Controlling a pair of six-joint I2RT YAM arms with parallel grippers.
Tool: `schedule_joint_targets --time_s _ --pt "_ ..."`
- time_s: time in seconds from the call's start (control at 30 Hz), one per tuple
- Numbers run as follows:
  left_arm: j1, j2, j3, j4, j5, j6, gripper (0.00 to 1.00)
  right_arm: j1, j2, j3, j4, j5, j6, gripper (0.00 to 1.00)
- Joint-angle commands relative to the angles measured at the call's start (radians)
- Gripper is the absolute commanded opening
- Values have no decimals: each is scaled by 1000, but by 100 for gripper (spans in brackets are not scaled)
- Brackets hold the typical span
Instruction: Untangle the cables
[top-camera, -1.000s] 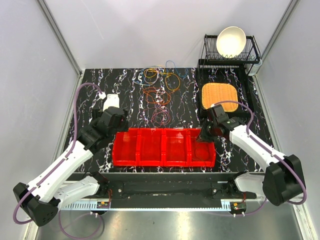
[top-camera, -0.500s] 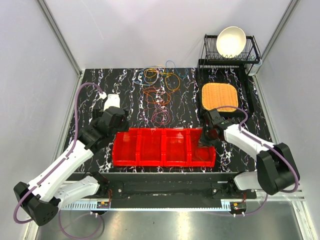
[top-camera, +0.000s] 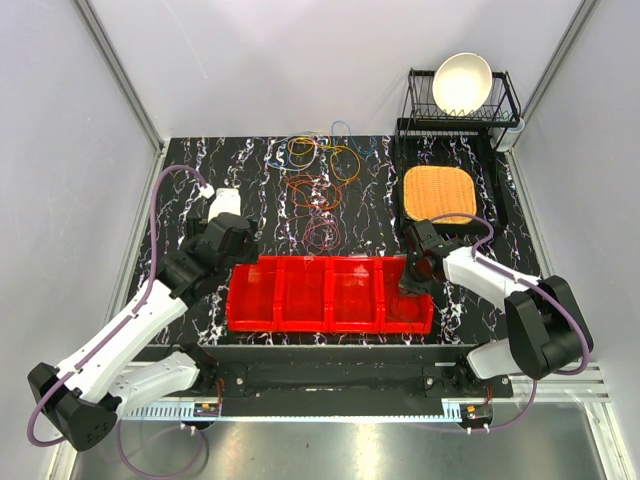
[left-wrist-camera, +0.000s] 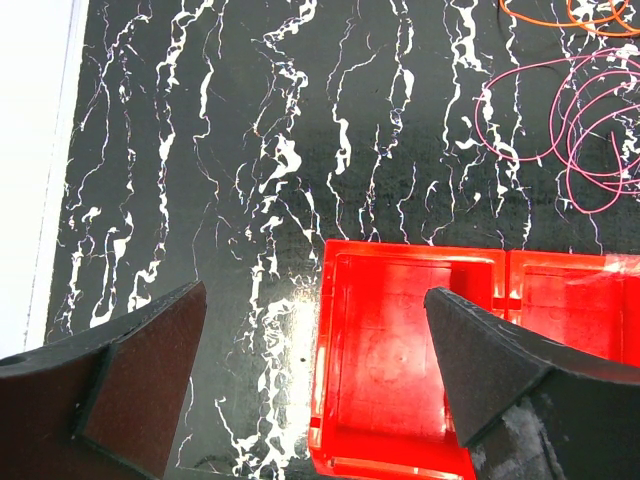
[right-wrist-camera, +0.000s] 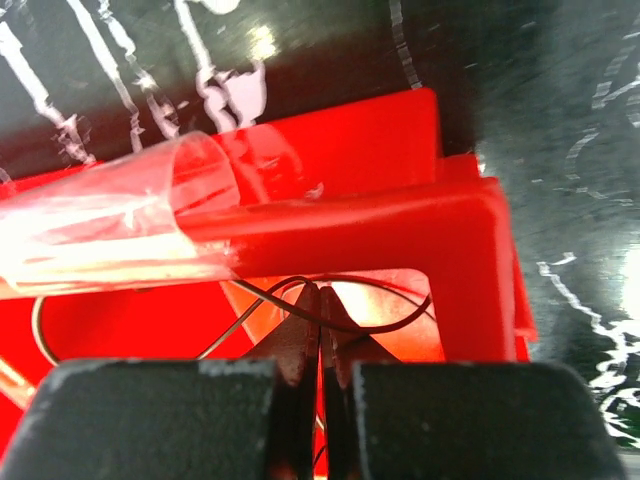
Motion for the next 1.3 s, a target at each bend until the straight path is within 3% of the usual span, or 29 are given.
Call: schedule_joint_targets --time_s 0.0,0.13,0.17,0.2,0.3,0.63,0.8,1.27 --pt "-5 7 26 19 8 10 96 -2 -26 19 -23 113 2 0" --pt "-5 7 26 19 7 10 96 -2 -22 46 -63 107 -8 7" --pt "-5 12 26 19 5 10 96 -2 -37 55 -63 91 -7 13" --pt "-5 15 26 19 7 12 96 -2 -46 60 -65 59 -7 25" --pt "-5 19 27 17 10 12 96 -1 -98 100 -100 37 2 39" --pt "-5 3 35 0 14 3 96 -2 -250 252 -332 11 30 56" --pt "-5 -2 38 2 36 3 97 -2 -278 325 -297 -18 27 59" --pt "-3 35 34 7 45 9 96 10 306 739 -60 -153 -119 62"
